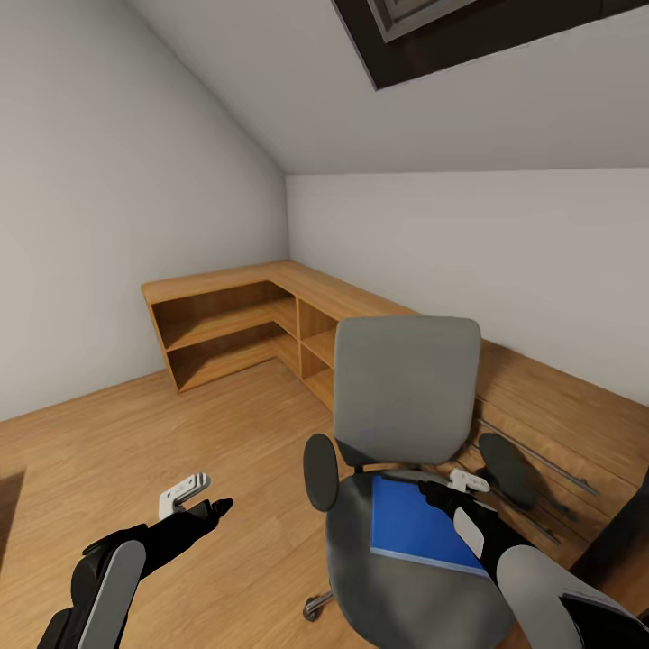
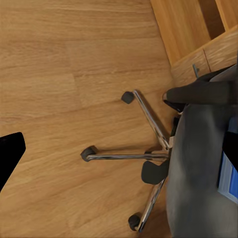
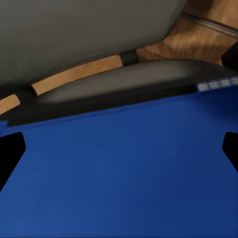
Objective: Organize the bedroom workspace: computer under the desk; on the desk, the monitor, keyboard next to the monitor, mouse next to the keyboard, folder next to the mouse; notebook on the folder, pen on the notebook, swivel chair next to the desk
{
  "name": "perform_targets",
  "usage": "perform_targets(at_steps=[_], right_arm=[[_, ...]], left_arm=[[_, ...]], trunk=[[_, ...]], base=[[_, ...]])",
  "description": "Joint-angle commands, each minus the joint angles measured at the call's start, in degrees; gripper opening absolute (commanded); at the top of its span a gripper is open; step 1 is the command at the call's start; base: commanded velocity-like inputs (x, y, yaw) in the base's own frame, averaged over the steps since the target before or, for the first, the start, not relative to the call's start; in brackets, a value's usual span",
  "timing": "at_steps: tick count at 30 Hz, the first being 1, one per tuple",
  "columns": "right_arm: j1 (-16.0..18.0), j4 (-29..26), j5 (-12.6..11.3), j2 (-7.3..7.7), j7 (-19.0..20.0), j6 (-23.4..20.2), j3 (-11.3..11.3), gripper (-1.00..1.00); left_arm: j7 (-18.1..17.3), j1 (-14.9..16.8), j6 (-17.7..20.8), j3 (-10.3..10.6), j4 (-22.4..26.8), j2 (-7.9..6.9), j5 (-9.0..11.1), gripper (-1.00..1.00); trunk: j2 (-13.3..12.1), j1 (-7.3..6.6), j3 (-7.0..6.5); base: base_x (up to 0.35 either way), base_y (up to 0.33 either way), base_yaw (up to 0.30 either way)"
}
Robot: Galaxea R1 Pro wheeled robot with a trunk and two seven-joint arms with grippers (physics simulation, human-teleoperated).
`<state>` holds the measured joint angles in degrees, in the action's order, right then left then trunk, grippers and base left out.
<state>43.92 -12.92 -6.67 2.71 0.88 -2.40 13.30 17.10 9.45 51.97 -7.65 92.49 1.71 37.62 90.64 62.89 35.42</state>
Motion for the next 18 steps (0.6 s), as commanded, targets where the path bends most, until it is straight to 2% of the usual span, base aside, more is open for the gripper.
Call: perform_targets(at_steps=[1,9,10,16,18], right_arm=[[0.0,-0.1,-0.6,0.01,0.1,-0.2,0.0,1.0],[-0.1,-0.1,0.2,-0.11,-0.4,-0.2,-0.3,1.0],[-0.1,-0.2,1.9,-0.25,-1.5,-0.1,-0.4,1.0],[-0.1,-0.2,5.6,-1.15,-4.2,0.1,-0.4,1.0],[-0.1,-0.2,6.2,-1.4,-4.7,0.4,-0.4,1.0]], left_arm=[[0.5,0.0,0.2,-0.1,0.1,0.05,0.6,1.0],[0.5,0.0,0.2,0.5,0.1,0.05,0.7,1.0],[0.5,0.0,0.2,0.5,0.0,0.05,0.7,1.0],[0.5,0.0,0.2,0.5,0.0,0.05,0.7,1.0],[0.5,0.0,0.2,0.5,0.0,0.05,0.7,1.0]], trunk=[[0.4,0.22,0.24],[3.7,1.98,1.68],[4.1,2.2,1.86],[6.5,3.52,2.93],[7.3,3.96,3.29]], base=[[0.0,0.0,0.0],[0.0,0.0,0.0],[0.0,0.0,0.0],[0.0,0.0,0.0],[0.0,0.0,0.0]])
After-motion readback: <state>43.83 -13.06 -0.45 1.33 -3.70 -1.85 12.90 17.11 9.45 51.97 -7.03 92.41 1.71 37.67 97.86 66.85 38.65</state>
